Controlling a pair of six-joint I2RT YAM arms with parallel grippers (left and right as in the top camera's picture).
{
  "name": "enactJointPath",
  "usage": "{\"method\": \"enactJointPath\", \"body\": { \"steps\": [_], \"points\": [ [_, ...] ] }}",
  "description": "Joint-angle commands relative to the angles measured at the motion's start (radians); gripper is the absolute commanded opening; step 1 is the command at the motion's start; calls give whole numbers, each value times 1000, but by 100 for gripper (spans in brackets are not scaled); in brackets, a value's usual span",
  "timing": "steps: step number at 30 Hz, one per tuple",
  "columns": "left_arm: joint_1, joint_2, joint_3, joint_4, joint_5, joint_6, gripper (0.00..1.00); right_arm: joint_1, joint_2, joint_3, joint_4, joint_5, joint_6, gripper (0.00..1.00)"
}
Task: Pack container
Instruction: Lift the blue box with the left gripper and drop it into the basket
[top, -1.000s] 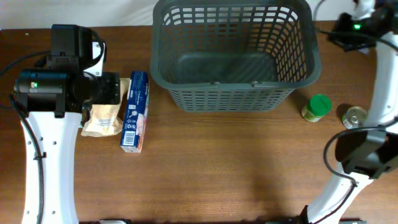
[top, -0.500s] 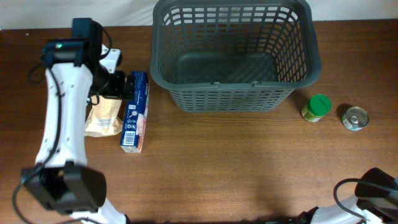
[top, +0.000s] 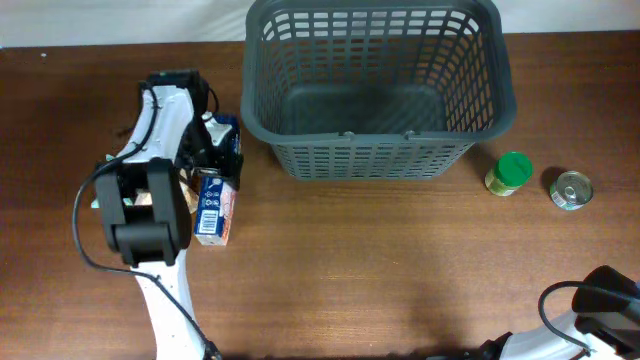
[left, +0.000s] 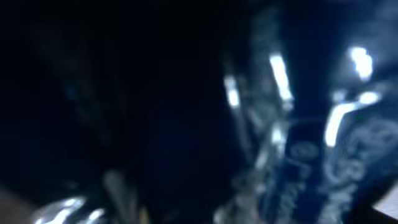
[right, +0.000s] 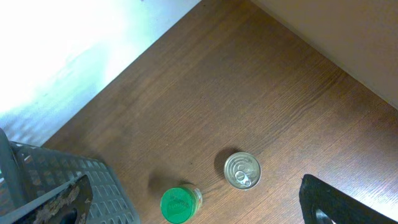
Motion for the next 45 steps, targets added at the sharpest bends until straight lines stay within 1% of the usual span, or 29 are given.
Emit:
{"method": "enactJointPath", "body": {
  "steps": [1,2,3,4,5,8,11,12,14,16,17,19,20,21,23,24,26,27,29,31,33,36,38,41,45],
  "points": [
    [-18,71,6,18,2,-27,77,-3,7,2,0,5,5,99],
    [-18,80,6,20,2,-32,67,-3,7,2,0,5,5,99],
    [-18,84,6,21,3,-34,48,-3,7,2,0,5,5,99],
    [-19,85,6,22,2,-34,16,-3,7,2,0,5,5,99],
    [-18,83,9,24,-1,-35,2,-3,7,2,0,5,5,99],
    [-18,81,87,-21,-55,-87,2,-3,7,2,0,5,5,98],
    [-16,81,265,-106,-122,-149,2,-3,7,2,0,5,5,99],
    [-16,81,346,-135,-142,-164,2,-3,7,2,0,5,5,99],
    [-16,80,602,-203,-207,-176,2,-3,7,2,0,5,5,99],
    [-17,77,845,-222,-218,-175,2,-3,7,2,0,5,5,99],
    [-17,77,919,-220,-218,-175,2,-3,7,2,0,5,5,99],
    [-18,77,1116,-193,-204,-150,2,-3,7,2,0,5,5,99],
    [-21,76,1201,-174,-177,-104,2,-3,7,2,0,5,5,99],
    [-26,61,1250,-132,-124,-23,2,-3,7,2,0,5,5,99],
    [-59,-10,1246,-50,-3,154,2,-3,7,2,0,5,5,99],
    [-83,-31,1247,-26,31,222,2,-3,7,2,0,5,5,99],
    [-140,-55,1247,16,49,324,2,-3,7,2,0,5,5,98],
    [-205,-63,1247,46,49,441,2,-3,7,2,0,5,5,99],
    [-270,-63,1247,59,50,581,2,-3,7,2,0,5,5,99],
    [-359,-55,1231,58,75,786,2,-3,7,2,0,5,5,99],
    [-430,-35,1207,58,88,913,2,-3,7,2,0,5,5,98],
    [-488,19,1146,63,165,982,2,-3,7,2,0,5,5,99],
    [-501,73,1081,95,175,992,2,-3,7,2,0,5,5,99],
    [-501,151,984,195,140,992,2,-3,7,2,0,5,5,99],
    [-501,217,926,279,73,992,2,-3,7,2,0,5,5,99]
  ]
}}
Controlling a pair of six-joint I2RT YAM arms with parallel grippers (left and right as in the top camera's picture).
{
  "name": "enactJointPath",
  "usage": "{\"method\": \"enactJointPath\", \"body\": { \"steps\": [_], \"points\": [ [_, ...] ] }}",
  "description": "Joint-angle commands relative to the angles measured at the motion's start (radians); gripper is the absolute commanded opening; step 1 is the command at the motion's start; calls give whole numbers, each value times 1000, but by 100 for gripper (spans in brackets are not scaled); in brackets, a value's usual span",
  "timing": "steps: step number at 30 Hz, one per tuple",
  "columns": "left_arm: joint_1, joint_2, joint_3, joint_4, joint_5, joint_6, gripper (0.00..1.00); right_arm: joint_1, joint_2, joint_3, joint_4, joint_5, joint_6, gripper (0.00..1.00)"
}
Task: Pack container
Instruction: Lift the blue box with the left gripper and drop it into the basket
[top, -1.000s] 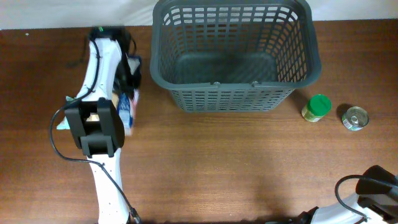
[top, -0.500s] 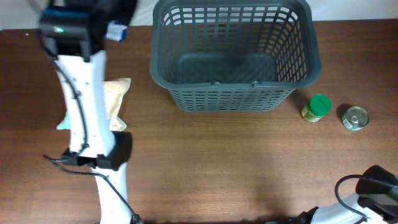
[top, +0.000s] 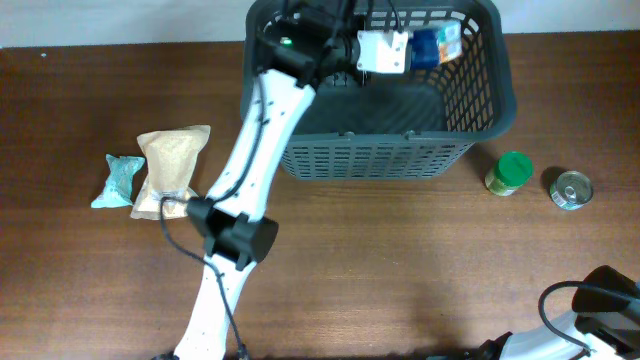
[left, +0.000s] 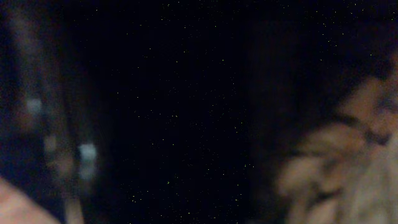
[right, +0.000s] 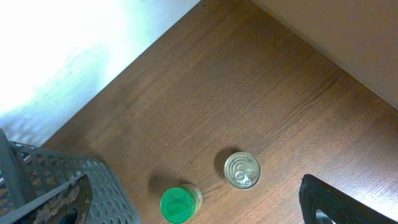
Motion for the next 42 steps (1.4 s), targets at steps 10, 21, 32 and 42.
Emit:
{"method": "enactJointPath", "body": {
  "steps": [10,21,32,42],
  "points": [
    [27,106,-71,134,-76,6,6,-3,6,2,1,5,5,99],
    [55,-121,-88,136,-71,-85,2,-3,6,2,1,5,5,99],
    [55,-121,-354,214,-61,-80,2,-3,6,2,1,5,5,99],
    [56,-108,-493,353,-61,-87,30,-3,6,2,1,5,5,99]
  ]
}}
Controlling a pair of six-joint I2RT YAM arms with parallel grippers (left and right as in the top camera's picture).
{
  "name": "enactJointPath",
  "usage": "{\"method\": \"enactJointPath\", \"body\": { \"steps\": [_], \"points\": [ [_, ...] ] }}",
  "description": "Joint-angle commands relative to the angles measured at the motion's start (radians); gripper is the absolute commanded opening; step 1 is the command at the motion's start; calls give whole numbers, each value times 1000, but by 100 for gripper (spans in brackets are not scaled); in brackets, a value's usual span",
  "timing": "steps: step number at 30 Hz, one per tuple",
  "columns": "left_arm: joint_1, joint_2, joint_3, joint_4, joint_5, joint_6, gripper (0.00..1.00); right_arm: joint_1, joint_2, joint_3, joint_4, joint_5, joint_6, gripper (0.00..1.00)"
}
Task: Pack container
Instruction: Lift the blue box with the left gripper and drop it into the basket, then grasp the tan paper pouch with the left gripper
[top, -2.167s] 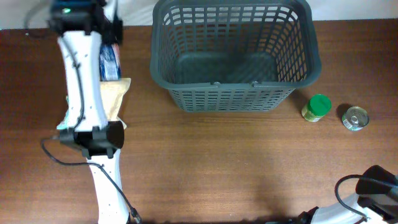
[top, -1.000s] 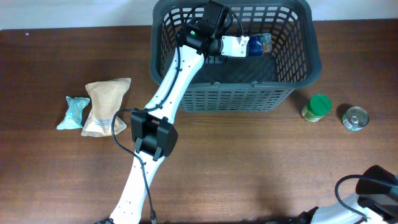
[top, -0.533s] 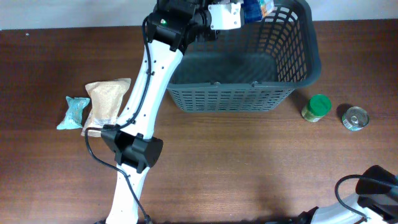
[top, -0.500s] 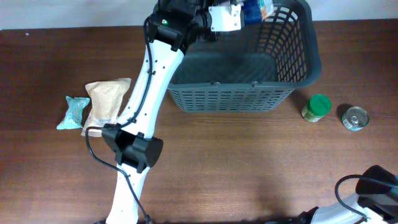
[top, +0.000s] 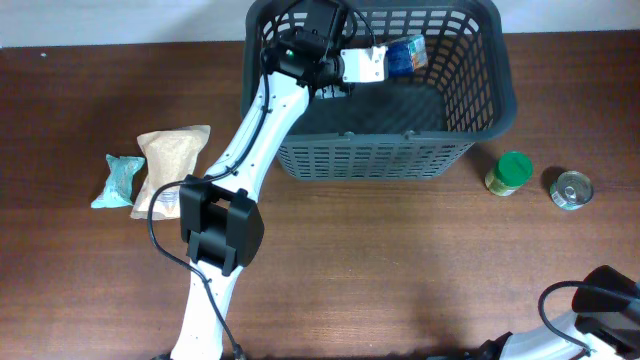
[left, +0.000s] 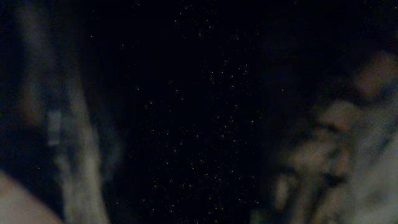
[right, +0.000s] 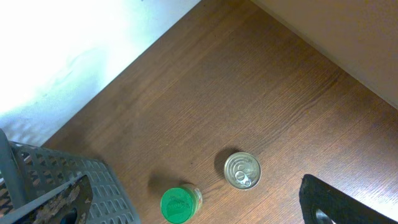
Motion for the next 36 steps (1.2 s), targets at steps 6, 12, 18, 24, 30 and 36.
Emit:
{"method": "enactJointPath", "body": {
  "steps": [6,12,18,24,30,36],
  "points": [
    [-1,-37,11,9,7,-282,99,-3,6,2,1,6,5,99],
    [8,-195,145,-201,-113,-472,99,-3,6,2,1,5,5,99],
    [104,-407,171,-315,-371,-555,99,-3,6,2,1,5,5,99],
    [423,-429,106,-697,-292,-911,99,-3,6,2,1,5,5,99],
    [614,-349,-171,-670,-104,-929,100,-3,6,2,1,5,5,99],
    [644,-221,-418,-513,-104,-944,98,-3,6,2,1,5,5,99]
  ]
}}
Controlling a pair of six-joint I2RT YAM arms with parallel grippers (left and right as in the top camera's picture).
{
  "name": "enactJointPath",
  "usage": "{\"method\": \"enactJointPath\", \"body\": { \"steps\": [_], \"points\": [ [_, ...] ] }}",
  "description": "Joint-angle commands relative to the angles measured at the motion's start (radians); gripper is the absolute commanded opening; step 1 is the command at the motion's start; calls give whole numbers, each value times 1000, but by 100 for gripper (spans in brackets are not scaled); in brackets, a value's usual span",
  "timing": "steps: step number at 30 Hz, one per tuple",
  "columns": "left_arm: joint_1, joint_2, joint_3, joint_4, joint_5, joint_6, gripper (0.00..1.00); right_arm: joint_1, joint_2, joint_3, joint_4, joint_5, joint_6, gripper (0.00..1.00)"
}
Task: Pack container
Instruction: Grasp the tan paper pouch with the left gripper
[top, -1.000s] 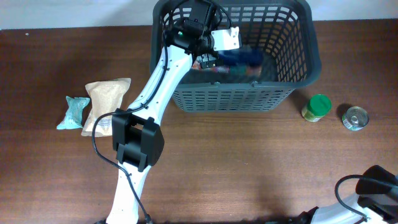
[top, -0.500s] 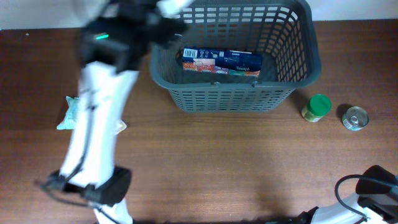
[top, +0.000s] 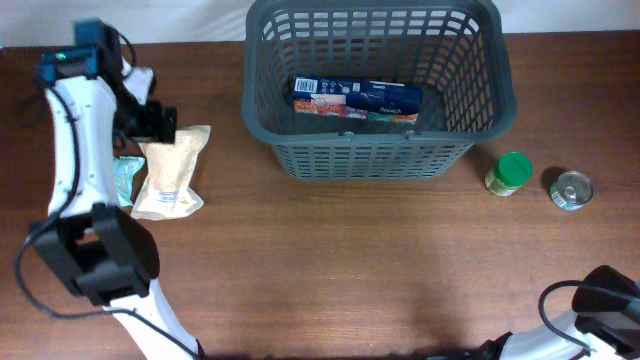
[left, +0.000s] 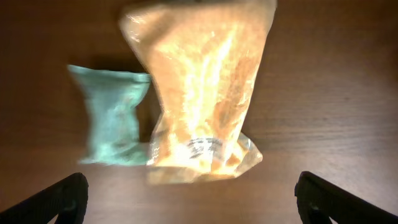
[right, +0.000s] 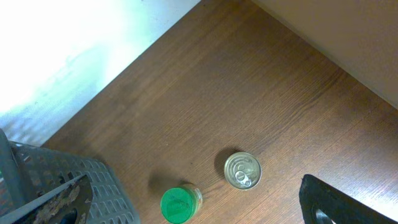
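The grey mesh basket (top: 375, 158) stands at the back centre, and a blue and white carton (top: 355, 97) lies flat inside it. At the left, a tan bag (top: 170, 172) (left: 205, 93) rests on the table, with a teal packet (top: 125, 172) (left: 115, 115) against its side. My left gripper (top: 155, 122) (left: 199, 199) hangs open just above the tan bag's far end, holding nothing. My right gripper (right: 199, 211) is open high over the table's right side, above a green-lidded jar (top: 510, 172) (right: 180, 204) and a tin can (top: 572, 189) (right: 242, 170).
Jar and can stand right of the basket, close together. The right arm's base (top: 600, 300) sits at the front right corner. A white wall edge (right: 68, 56) borders the table's far side.
My left gripper was inside the basket, shut on the carton. The carton now lies on the basket floor, and the gripper is open over the tan bag at the left. The right arm is unmoved.
At first my left gripper was down on the carton at the left, over the bags. Then it held the carton over the basket's far right, then lower inside the basket. Now the carton lies in the basket and the gripper is back by the bags.
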Motion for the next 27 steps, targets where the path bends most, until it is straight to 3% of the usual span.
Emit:
{"method": "enactJointPath", "body": {
  "steps": [1,13,16,19,21,22,27],
  "points": [
    [2,69,-84,35,33,-27,98,-3,5,2,1,5,4,99],
    [3,261,-152,191,21,-64,95,-3,5,2,1,5,4,99],
    [3,272,-172,224,6,-90,89,-3,5,2,1,6,4,99],
    [3,272,-187,242,6,-90,49,-3,5,2,1,5,4,99],
    [3,272,-186,240,6,-90,13,-3,5,2,1,5,4,99],
    [3,271,-186,236,6,-90,2,-3,5,2,1,5,4,99],
    [3,253,-64,145,2,-89,2,-3,5,2,1,5,4,99]
  ]
}}
